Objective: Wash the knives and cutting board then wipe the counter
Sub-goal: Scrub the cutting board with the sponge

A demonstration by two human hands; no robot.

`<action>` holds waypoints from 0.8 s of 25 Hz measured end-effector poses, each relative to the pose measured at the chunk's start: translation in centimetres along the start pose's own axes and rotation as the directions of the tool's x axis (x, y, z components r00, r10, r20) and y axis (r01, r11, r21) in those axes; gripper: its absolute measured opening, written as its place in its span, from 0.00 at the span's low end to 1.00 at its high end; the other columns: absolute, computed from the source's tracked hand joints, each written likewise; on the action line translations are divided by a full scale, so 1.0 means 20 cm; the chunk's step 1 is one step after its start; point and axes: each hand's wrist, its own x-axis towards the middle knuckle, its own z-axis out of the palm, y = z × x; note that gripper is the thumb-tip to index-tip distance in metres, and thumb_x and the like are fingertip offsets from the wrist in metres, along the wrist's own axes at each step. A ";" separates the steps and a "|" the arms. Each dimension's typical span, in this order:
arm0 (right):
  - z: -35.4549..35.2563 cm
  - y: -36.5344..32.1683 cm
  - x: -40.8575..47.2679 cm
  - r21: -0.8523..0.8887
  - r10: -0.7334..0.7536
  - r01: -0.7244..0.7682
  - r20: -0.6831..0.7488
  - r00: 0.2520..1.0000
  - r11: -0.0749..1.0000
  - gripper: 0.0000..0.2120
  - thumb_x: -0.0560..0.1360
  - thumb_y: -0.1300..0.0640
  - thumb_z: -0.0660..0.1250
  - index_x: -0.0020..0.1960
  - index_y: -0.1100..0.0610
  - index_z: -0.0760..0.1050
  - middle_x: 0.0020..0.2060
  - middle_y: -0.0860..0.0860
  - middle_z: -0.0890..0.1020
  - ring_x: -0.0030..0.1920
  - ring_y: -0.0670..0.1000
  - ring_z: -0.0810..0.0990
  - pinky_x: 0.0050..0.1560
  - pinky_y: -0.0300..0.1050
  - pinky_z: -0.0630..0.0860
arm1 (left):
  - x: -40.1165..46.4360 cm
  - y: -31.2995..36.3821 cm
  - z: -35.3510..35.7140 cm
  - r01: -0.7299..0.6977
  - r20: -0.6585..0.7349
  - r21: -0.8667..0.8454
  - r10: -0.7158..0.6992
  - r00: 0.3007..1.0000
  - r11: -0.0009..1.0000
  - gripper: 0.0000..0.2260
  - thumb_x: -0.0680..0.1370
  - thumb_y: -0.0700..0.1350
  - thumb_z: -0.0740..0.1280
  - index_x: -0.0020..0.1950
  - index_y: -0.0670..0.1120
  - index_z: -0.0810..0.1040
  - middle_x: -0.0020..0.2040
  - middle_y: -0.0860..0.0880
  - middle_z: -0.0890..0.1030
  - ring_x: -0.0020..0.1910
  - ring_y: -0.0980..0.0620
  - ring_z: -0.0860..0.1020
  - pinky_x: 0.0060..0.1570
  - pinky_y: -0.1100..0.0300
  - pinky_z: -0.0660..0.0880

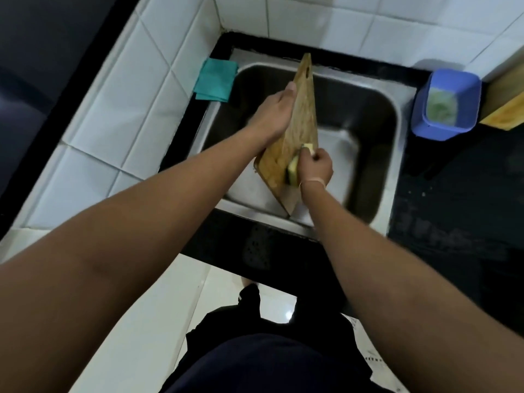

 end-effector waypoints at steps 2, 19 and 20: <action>-0.01 -0.13 0.12 -0.069 0.048 -0.048 0.003 0.999 0.996 0.11 0.73 0.51 0.65 0.35 0.52 0.68 0.37 0.51 0.77 0.40 0.53 0.73 0.41 0.41 0.66 | 0.02 -0.02 0.01 -0.046 -0.003 0.019 0.046 0.999 0.999 0.16 0.85 0.54 0.54 0.57 0.48 0.78 0.53 0.47 0.82 0.54 0.50 0.80 0.55 0.53 0.76; 0.10 -0.21 -0.13 0.114 -0.399 0.400 -0.028 0.916 0.909 0.12 0.68 0.47 0.67 0.32 0.48 0.66 0.30 0.43 0.71 0.33 0.43 0.70 0.33 0.38 0.67 | 0.05 -0.07 -0.04 -0.004 -0.298 0.199 0.064 0.952 0.980 0.10 0.85 0.49 0.56 0.51 0.47 0.75 0.40 0.56 0.74 0.37 0.62 0.73 0.29 0.70 0.66; 0.08 -0.12 -0.17 0.084 -0.384 0.383 0.001 0.923 0.920 0.13 0.67 0.47 0.68 0.32 0.50 0.66 0.31 0.46 0.71 0.34 0.46 0.70 0.34 0.42 0.67 | 0.05 -0.08 -0.05 0.004 -0.294 0.206 0.058 0.954 0.979 0.11 0.85 0.49 0.55 0.51 0.47 0.74 0.40 0.56 0.74 0.38 0.62 0.73 0.30 0.69 0.63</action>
